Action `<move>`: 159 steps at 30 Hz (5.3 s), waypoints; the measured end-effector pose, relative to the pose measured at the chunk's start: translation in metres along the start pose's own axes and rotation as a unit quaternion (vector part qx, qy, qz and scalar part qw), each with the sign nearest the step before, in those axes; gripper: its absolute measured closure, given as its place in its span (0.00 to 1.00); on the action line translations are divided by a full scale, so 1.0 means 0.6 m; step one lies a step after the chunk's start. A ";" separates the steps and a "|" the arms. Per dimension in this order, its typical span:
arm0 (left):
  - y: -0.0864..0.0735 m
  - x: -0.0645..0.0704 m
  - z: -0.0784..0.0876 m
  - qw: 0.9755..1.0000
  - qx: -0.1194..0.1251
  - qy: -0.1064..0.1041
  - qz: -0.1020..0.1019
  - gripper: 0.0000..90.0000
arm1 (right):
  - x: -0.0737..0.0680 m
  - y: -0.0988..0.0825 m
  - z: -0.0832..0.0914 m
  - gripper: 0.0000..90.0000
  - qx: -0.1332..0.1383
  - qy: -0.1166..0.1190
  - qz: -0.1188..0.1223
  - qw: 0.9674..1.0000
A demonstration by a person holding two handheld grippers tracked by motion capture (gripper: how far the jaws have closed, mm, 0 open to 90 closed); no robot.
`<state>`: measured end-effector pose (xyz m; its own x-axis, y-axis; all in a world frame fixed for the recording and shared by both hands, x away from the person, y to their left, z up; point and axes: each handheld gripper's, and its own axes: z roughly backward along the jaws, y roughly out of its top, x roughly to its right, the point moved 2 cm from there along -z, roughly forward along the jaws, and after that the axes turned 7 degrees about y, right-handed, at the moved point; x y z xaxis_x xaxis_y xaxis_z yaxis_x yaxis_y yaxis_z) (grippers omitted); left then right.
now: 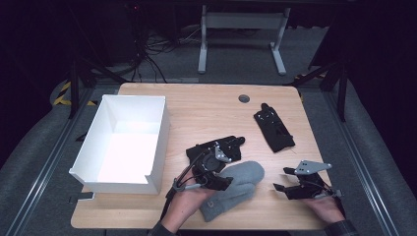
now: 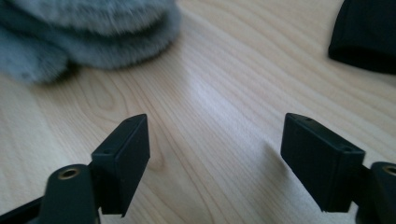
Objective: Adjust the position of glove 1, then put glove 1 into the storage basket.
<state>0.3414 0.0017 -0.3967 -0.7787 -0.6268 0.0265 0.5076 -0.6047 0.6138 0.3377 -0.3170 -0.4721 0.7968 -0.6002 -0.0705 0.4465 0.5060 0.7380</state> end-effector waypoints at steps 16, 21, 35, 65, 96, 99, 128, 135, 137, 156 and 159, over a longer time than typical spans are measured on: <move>-0.080 -0.019 0.047 0.999 0.022 -0.012 -0.026 0.53 | -0.009 0.008 0.000 0.35 0.004 0.012 0.001 1.000; -0.092 -0.027 0.024 0.999 0.000 -0.032 -0.030 0.57 | -0.009 0.007 -0.002 0.35 0.000 0.013 0.000 1.000; -0.088 -0.033 0.025 0.999 -0.004 -0.039 -0.014 0.95 | -0.007 0.006 -0.002 0.36 -0.003 0.014 -0.002 1.000; -0.064 -0.014 0.049 0.999 0.033 -0.037 -0.006 0.90 | -0.030 0.023 0.011 0.86 0.025 0.064 0.005 0.998; -0.090 -0.033 -0.018 0.997 -0.027 -0.067 0.021 0.99 | -0.045 0.123 -0.115 1.00 0.004 0.107 0.032 0.994; -0.090 -0.040 -0.013 0.998 -0.020 -0.058 0.027 0.93 | -0.046 0.124 -0.115 0.97 0.004 0.106 0.033 0.994; -0.022 -0.027 -0.051 0.999 0.015 -0.035 0.007 0.14 | 0.012 0.066 -0.086 0.31 -0.006 0.003 0.020 1.000; -0.038 -0.028 -0.083 0.999 -0.006 -0.036 0.017 0.09 | 0.012 0.064 -0.090 0.30 -0.011 0.006 0.017 1.000; -0.042 -0.029 -0.088 0.999 -0.006 -0.039 0.019 0.09 | 0.012 0.064 -0.091 0.30 -0.010 0.007 0.018 1.000; -0.059 -0.042 -0.111 0.989 -0.018 -0.141 0.042 0.56 | 0.012 0.063 -0.095 0.24 -0.003 0.010 0.024 1.000; -0.056 -0.043 -0.108 0.989 -0.024 -0.143 0.038 0.71 | 0.012 0.063 -0.095 0.22 -0.005 0.013 0.026 1.000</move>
<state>0.3681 0.0065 -0.4693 -0.8069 -0.5102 0.2977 0.5799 -0.5884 0.5635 0.3835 -0.2667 -0.4832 0.8294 -0.5565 -0.0492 0.4078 0.5428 0.7343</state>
